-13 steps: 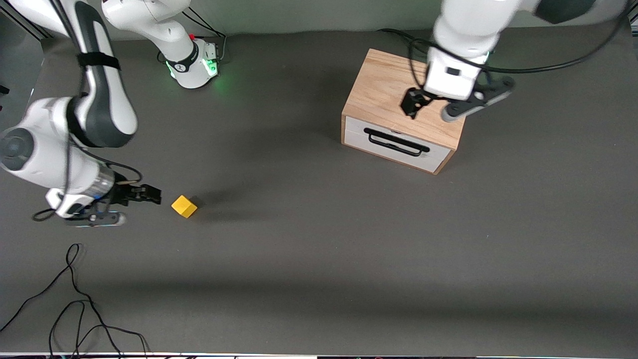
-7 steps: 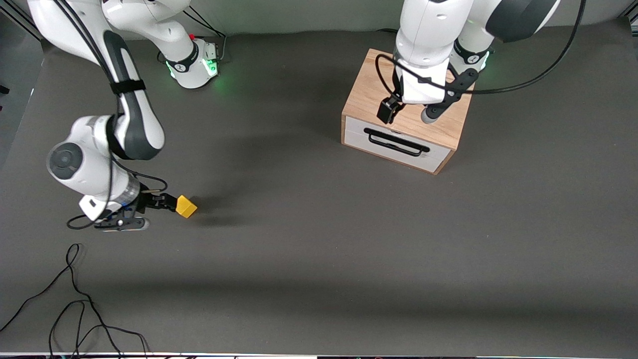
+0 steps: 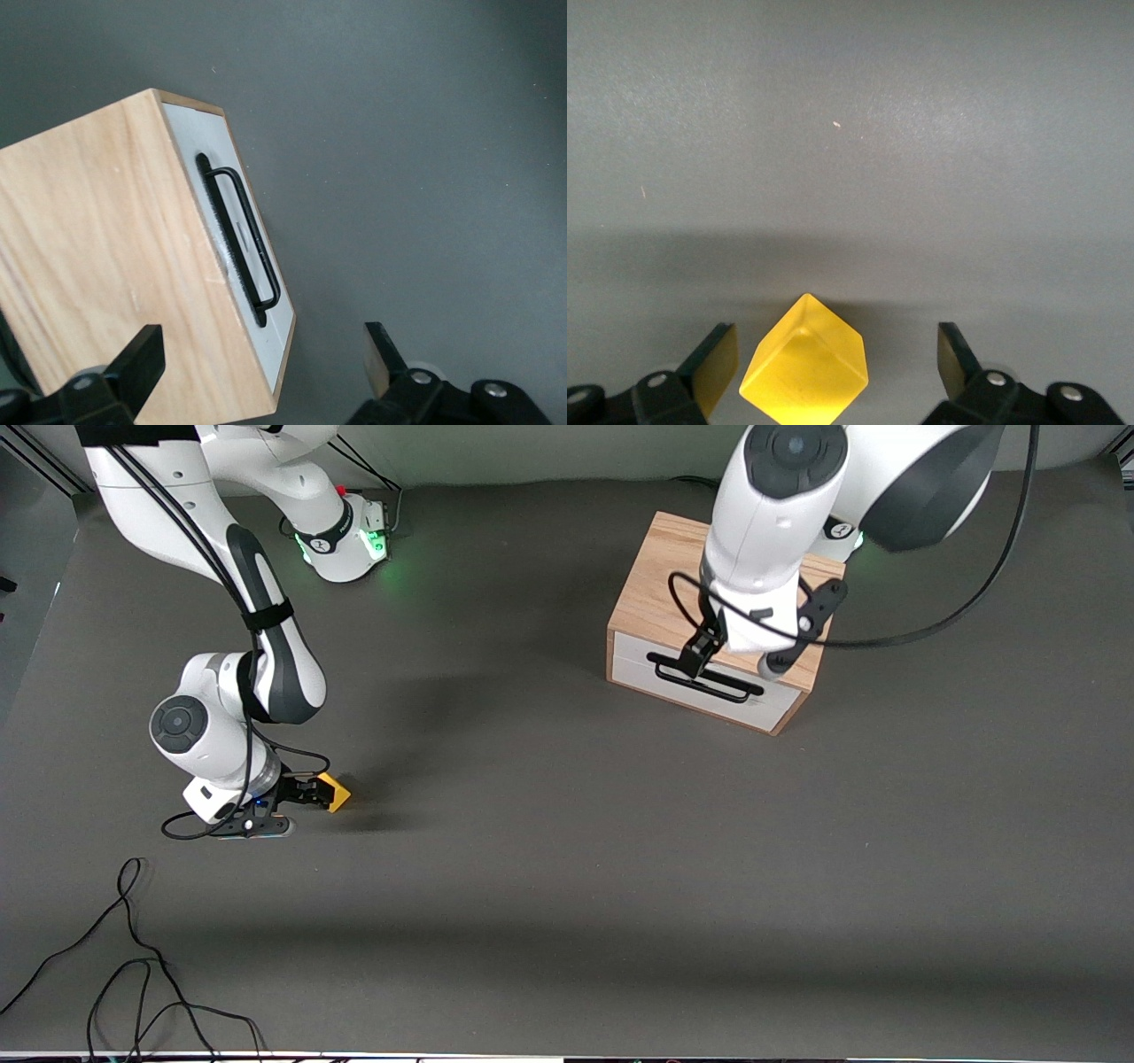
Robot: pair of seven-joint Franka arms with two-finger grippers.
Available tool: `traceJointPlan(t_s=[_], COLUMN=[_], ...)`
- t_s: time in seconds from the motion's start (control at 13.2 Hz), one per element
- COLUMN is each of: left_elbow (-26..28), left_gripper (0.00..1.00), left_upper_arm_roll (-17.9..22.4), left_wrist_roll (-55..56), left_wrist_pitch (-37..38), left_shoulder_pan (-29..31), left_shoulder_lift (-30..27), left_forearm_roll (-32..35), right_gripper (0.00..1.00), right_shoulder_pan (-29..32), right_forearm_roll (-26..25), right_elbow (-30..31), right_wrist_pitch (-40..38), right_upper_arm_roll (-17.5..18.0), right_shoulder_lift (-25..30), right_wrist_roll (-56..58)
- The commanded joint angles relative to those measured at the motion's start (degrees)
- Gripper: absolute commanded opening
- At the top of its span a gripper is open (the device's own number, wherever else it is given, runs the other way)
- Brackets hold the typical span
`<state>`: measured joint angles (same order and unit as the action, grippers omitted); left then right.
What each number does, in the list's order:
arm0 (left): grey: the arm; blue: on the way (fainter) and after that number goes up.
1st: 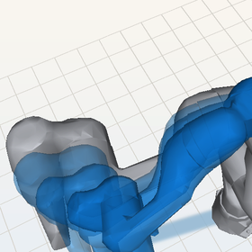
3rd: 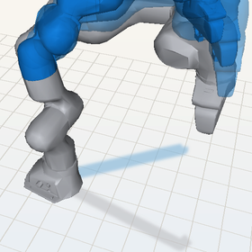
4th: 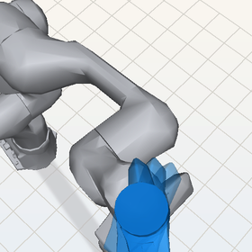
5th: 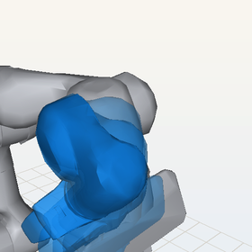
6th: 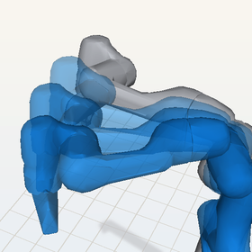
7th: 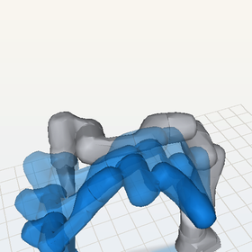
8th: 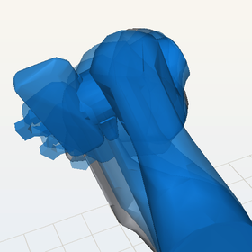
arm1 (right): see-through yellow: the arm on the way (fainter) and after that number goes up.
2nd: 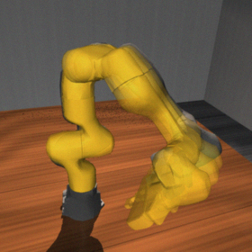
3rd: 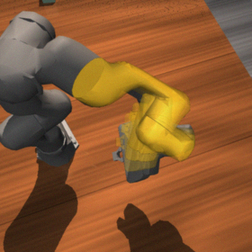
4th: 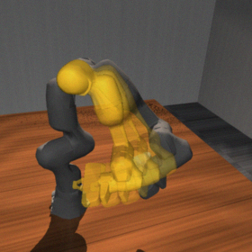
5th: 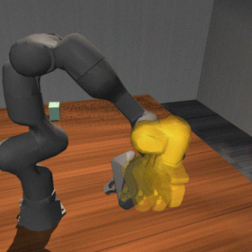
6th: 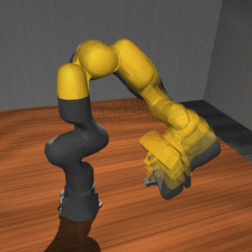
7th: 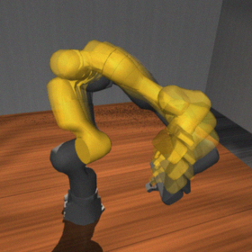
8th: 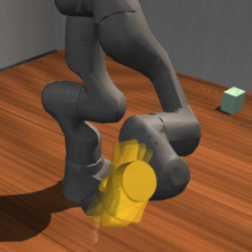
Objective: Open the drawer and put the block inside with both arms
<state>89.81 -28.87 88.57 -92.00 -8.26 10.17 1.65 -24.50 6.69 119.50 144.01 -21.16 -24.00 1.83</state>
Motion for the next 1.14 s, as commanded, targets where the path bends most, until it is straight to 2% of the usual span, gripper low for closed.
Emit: traceJointPlan(t_s=[0.0, 0.23, 0.61, 1.06], left_elbow=[3.34, 8.17, 15.74, 16.19], left_gripper=[1.0, 1.0, 1.0, 1.0], left_upper_arm_roll=[0.13, 0.13, 0.13, 0.13], left_wrist_roll=[1.87, 2.83, 5.56, 5.56], left_wrist_pitch=[-4.14, -7.83, -15.91, -18.39], left_shoulder_pan=[0.0, 0.26, 0.0, 0.0], left_shoulder_lift=[0.98, 1.87, 3.27, 9.15], left_forearm_roll=[0.81, 0.81, 0.9, 2.91], right_gripper=[1.0, 1.0, 1.0, 1.0], right_shoulder_pan=[-0.72, -2.65, -1.96, -2.04], right_forearm_roll=[4.53, 6.67, 6.75, 6.67], right_elbow=[0.56, 0.47, 0.29, 0.47], right_wrist_pitch=[1.97, 1.98, 4.17, 3.47], right_upper_arm_roll=[0.15, 1.12, 1.03, 1.12], right_shoulder_lift=[-0.87, -1.57, -3.42, -3.51], right_wrist_roll=[0.98, 2.9, 20.03, 26.9])
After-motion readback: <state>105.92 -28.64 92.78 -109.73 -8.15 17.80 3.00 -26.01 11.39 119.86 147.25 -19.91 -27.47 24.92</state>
